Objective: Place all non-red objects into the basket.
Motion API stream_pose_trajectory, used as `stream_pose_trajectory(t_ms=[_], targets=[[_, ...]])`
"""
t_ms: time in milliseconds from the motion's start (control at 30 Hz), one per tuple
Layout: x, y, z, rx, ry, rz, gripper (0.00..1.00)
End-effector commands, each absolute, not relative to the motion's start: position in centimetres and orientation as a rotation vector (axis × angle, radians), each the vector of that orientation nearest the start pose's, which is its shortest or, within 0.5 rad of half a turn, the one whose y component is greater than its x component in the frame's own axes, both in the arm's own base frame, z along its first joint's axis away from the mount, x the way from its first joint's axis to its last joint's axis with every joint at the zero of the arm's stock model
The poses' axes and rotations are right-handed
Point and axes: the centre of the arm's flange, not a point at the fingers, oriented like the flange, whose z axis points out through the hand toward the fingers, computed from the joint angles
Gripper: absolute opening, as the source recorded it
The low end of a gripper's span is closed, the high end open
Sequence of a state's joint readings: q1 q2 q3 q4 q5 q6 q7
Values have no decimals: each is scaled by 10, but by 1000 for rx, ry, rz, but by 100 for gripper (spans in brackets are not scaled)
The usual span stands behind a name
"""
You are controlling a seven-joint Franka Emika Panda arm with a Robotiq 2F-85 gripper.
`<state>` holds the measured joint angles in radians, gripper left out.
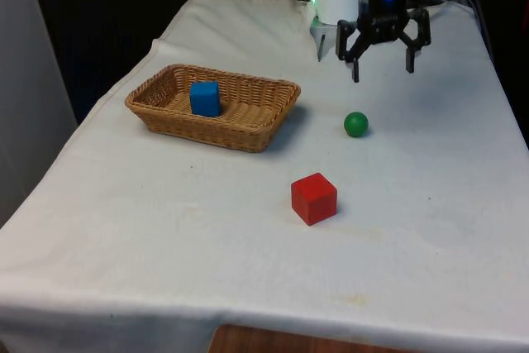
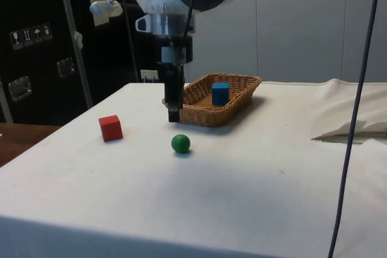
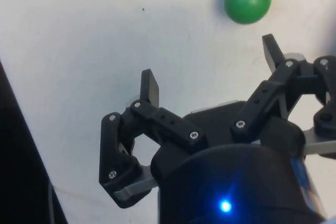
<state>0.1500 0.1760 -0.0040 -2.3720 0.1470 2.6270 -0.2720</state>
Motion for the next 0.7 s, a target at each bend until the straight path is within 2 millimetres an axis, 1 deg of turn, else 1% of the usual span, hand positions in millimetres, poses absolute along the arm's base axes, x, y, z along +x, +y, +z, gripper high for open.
stream_pose_trajectory(t_ms=[0,100,133,167,400,433,567,667], targets=[[512,70,253,-3051,-447,-148,100],[516,64,242,-3059,-445,-161,100],[514,68,245,-3046,-448,-153,100],[517,62,240,-3060,-447,-165,100],[527,45,220,-3072,-436,-172,100],[525,46,221,-3071,-436,-166,100],[531,37,211,-3077,-433,-164,100],[532,35,209,-3081,-430,-148,100]])
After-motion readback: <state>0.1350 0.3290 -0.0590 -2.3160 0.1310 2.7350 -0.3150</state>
